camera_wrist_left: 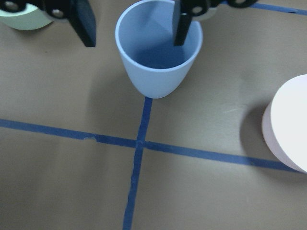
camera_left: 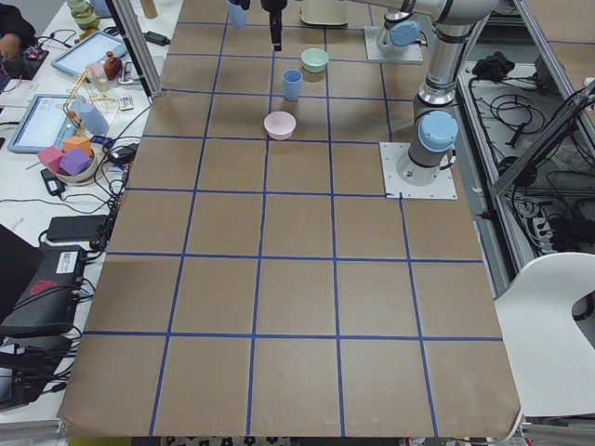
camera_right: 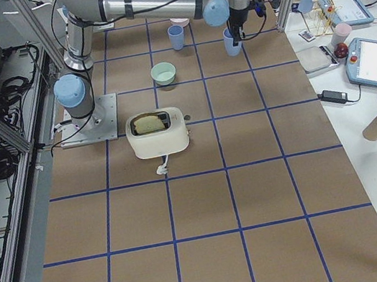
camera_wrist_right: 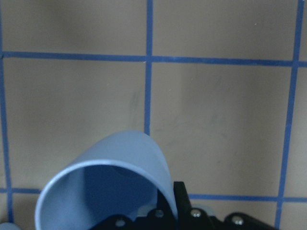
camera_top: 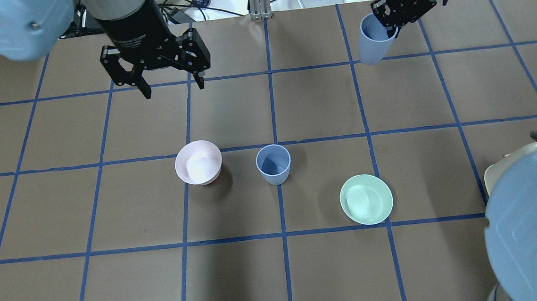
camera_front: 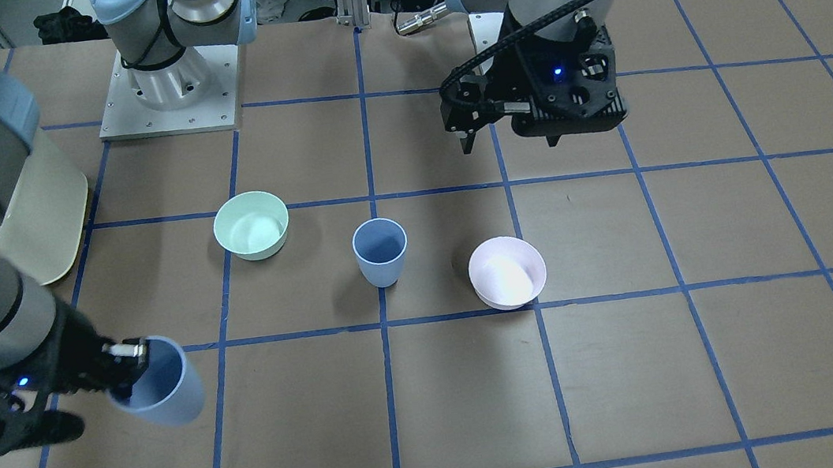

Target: Stack blue cups with both arms

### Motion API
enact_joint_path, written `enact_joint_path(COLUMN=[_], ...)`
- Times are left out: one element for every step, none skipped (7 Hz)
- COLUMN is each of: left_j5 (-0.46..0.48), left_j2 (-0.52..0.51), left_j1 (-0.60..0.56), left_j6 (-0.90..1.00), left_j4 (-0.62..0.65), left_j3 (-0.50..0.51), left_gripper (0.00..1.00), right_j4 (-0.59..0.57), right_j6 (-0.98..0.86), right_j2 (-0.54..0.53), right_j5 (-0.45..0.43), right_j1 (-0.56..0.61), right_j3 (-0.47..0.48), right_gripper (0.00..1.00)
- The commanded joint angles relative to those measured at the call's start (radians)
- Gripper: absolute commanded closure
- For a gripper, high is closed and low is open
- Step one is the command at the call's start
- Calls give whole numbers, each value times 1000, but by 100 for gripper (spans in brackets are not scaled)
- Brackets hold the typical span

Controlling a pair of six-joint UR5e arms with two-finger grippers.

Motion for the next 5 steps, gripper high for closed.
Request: enact_joint_path(left_j5=[14,17,23,43,43], left_j2=[101,112,113,117,120], left_j1=[47,56,58,58,58], left_j6=[41,62,108,110,109], left_j4=[70,139,173,173,172], left_j3=[-119,-148,-159,-159,-160], left_gripper=[0,0,0,0,0], right_j4=[55,38,-26,-130,-232], right_j6=[260,356,408,467,504], right_j2=[-117,-145,-189,-230,-241], right_j5=[1,3,4,6,11], right_j1=[199,276,309,334,369], right_j3=[81,160,252,355,426], right_gripper=[100,100,100,100,100])
